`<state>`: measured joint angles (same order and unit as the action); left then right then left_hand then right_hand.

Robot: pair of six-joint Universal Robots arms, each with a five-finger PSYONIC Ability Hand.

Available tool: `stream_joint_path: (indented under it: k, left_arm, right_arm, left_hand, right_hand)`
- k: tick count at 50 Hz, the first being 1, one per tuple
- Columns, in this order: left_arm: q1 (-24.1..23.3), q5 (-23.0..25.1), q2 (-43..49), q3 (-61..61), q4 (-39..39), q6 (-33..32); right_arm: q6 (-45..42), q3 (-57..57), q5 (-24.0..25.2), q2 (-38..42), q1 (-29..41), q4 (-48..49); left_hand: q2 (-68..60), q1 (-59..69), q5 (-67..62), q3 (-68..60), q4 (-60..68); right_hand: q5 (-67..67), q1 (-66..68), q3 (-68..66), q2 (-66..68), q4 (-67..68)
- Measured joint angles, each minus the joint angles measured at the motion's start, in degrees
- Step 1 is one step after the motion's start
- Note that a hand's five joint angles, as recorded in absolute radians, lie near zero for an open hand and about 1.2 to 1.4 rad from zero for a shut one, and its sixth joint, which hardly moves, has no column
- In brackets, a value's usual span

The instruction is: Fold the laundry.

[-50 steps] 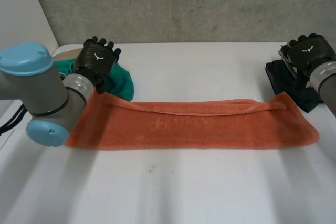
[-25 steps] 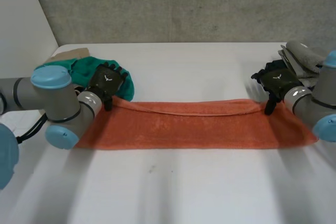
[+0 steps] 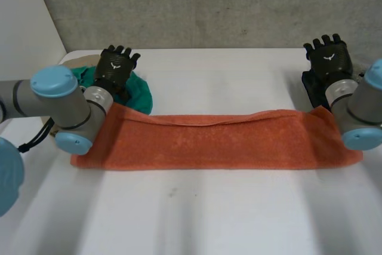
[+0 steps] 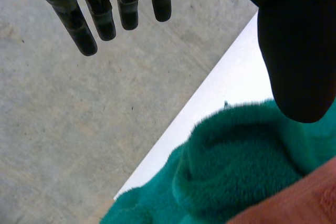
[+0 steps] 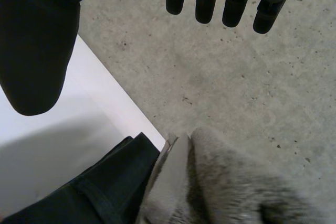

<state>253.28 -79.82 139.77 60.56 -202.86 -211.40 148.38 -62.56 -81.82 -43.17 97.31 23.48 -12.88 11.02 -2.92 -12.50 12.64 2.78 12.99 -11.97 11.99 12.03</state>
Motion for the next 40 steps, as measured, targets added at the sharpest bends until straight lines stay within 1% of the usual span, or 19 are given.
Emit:
stream_joint_path:
  k: [2,3,8,10,12,14,17,22,23,25,28,31,32,34,37,40]
  left_arm:
    - [-0.05,0.01,-0.61,0.56,0.04,0.02]
    - [-0.17,0.13,-4.02,3.75,0.21,0.11]
    - [0.14,0.63,-9.48,9.16,0.52,0.20]
    - [0.38,1.18,-10.99,10.86,0.83,0.42]
    - [0.52,1.77,-11.51,11.61,1.19,0.66]
    - [0.72,3.01,-11.93,12.38,1.99,1.10]
    - [0.89,4.21,-11.82,12.59,2.82,1.50]
    - [1.55,6.57,-7.60,9.44,5.53,1.80]
    - [1.67,6.99,-6.30,8.39,6.17,1.81]
    - [1.78,7.34,-4.91,7.22,6.76,1.80]
    - [1.98,7.98,-0.84,3.48,7.98,1.75]
    - [2.03,8.09,1.26,1.30,8.23,1.72]
    - [2.05,8.13,3.11,-0.69,8.34,1.71]
    - [2.06,8.14,4.91,-2.76,8.35,1.70]
    - [2.07,8.01,6.45,-4.74,8.27,1.71]
    - [2.13,7.21,9.35,-9.11,7.91,1.77]
  right_arm:
    - [-0.01,-0.69,0.04,-1.06,-0.04,-0.75]
    - [-0.09,-3.88,0.51,-5.95,-0.29,-5.05]
    - [-0.18,-8.76,2.37,-13.89,-1.34,-16.08]
    - [-0.14,-10.05,4.09,-16.23,-2.37,-20.82]
    - [-0.07,-10.48,5.56,-17.18,-3.11,-23.28]
    - [0.09,-10.67,8.04,-18.09,-4.28,-26.43]
    - [0.36,-10.38,10.14,-18.17,-5.13,-28.27]
    - [7.78,-3.55,12.28,-10.74,-4.77,-28.72]
    - [10.08,-1.23,12.58,-8.18,-4.19,-28.63]
    - [12.12,1.07,12.78,-5.76,-3.51,-28.46]
    - [16.43,7.49,12.85,1.16,-1.12,-27.99]
    - [17.28,10.52,12.65,4.44,0.04,-27.84]
    - [17.62,13.03,12.45,7.14,1.02,-27.77]
    - [17.71,15.84,12.15,10.10,2.09,-27.72]
    - [17.78,18.00,11.43,12.05,2.78,-27.47]
    - [18.38,22.03,7.96,14.93,3.83,-25.00]
  left_hand:
    - [0.00,0.00,0.00,0.00,0.00]
    - [0.00,0.00,0.00,0.00,0.00]
    - [0.00,0.00,0.00,0.00,0.00]
    - [0.00,-0.03,0.00,0.00,0.00]
    - [0.00,-0.05,0.00,0.00,0.00]
    - [0.00,-0.08,0.00,0.00,0.00]
    - [0.00,-0.07,0.00,0.00,0.00]
    - [0.00,-0.01,0.00,0.00,-0.01]
    - [0.00,0.02,0.00,0.00,0.00]
    - [0.00,0.02,0.00,0.00,-0.01]
    - [0.00,0.02,0.00,0.00,0.00]
    - [0.00,0.02,0.00,0.00,0.00]
    - [0.00,0.03,0.00,0.00,0.00]
    - [0.00,0.03,0.00,0.00,0.00]
    - [0.00,0.05,0.00,0.00,0.02]
    - [-0.12,0.05,-0.14,-0.11,0.11]
  right_hand:
    - [0.00,0.00,0.00,0.00,0.00]
    - [0.00,0.00,0.00,0.00,0.00]
    - [0.00,0.00,0.00,0.00,0.00]
    - [0.00,0.00,0.00,0.00,0.00]
    - [0.00,0.00,0.00,0.00,0.00]
    - [0.00,0.00,0.00,0.00,0.00]
    - [0.00,0.00,0.00,0.00,0.00]
    - [0.00,0.00,0.00,0.00,0.00]
    - [0.00,0.00,0.00,0.00,0.00]
    - [0.00,0.00,0.00,0.00,0.00]
    - [0.00,0.00,0.00,0.00,0.00]
    - [0.00,0.00,0.00,0.00,0.00]
    - [0.00,0.00,0.00,0.00,0.00]
    - [0.00,0.00,0.00,0.00,0.00]
    - [0.00,0.00,0.00,0.00,0.00]
    - [0.00,0.00,0.00,0.00,0.00]
